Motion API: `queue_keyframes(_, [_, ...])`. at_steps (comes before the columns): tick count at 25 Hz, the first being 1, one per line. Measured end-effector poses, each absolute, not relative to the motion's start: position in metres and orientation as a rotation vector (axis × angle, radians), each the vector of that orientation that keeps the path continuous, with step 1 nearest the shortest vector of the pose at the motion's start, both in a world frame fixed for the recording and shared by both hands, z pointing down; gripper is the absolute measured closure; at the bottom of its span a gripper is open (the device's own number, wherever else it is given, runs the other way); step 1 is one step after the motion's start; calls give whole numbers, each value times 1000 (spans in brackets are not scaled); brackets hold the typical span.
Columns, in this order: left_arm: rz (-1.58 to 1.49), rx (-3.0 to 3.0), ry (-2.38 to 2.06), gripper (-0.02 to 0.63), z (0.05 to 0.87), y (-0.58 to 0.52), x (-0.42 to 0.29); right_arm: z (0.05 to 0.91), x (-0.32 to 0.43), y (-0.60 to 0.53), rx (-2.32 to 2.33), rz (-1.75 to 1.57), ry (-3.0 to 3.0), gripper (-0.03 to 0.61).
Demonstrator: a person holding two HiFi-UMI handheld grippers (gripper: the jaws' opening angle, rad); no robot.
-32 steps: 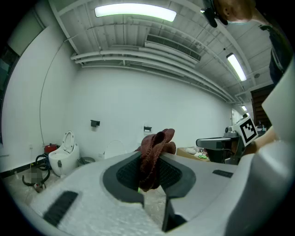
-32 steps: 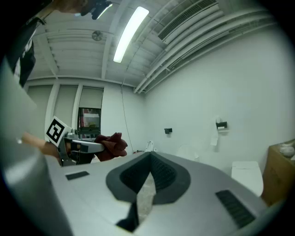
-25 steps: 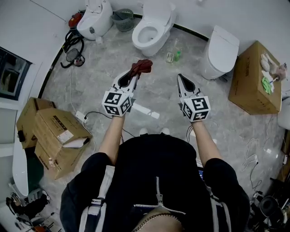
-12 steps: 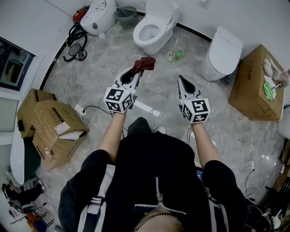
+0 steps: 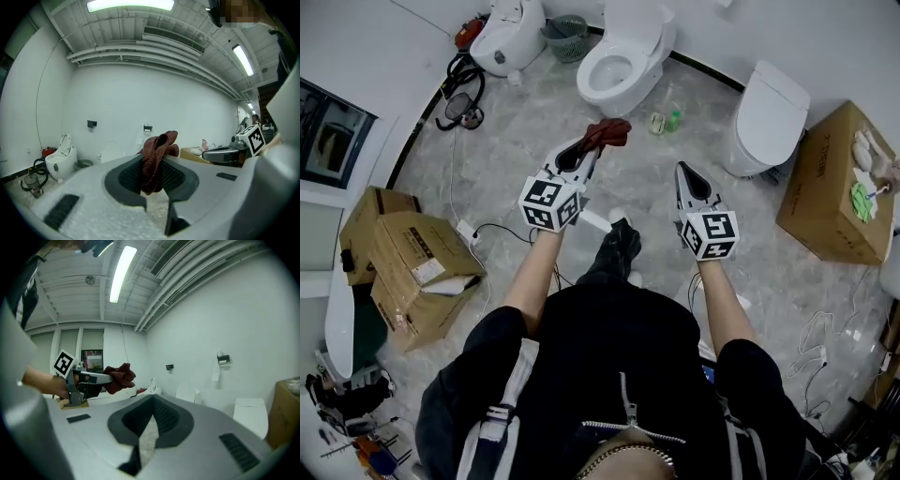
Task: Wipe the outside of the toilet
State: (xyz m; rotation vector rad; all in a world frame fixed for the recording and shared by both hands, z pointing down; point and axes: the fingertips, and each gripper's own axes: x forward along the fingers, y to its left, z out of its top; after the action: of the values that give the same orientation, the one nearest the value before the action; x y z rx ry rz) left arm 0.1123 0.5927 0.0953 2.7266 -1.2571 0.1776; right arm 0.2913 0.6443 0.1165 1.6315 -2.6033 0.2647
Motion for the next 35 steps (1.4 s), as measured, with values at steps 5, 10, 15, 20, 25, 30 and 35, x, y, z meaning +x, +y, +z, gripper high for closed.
queue_keyframes(5, [171,2722,-1236,549,105,546,124,127,301,602,1644,294,-2585,575])
queue_keyframes(10, [148,2683,-1233,549,118,482,135,140,307,540,1593,318,-2565,575])
queue_keyframes(15, [178,2677,-1239,549,130,407,137,142,305,458,1554,326,-2550,575])
queue_keyframes(20, [179,2666,-1239,549,133,332,132,139,299,382,1537,321,-2536,575])
queue_keyframes(25, [165,2651,-1217,549,139,282,137,140,302,330,1551,315,-2525,575])
queue_keyframes(30, [162,2651,-1191,549,143,253,148,145,310,298,1566,325,-2512,575])
queue_keyframes(35, [161,2622,-1182,549,159,222,161,152,315,262,1560,318,-2524,575])
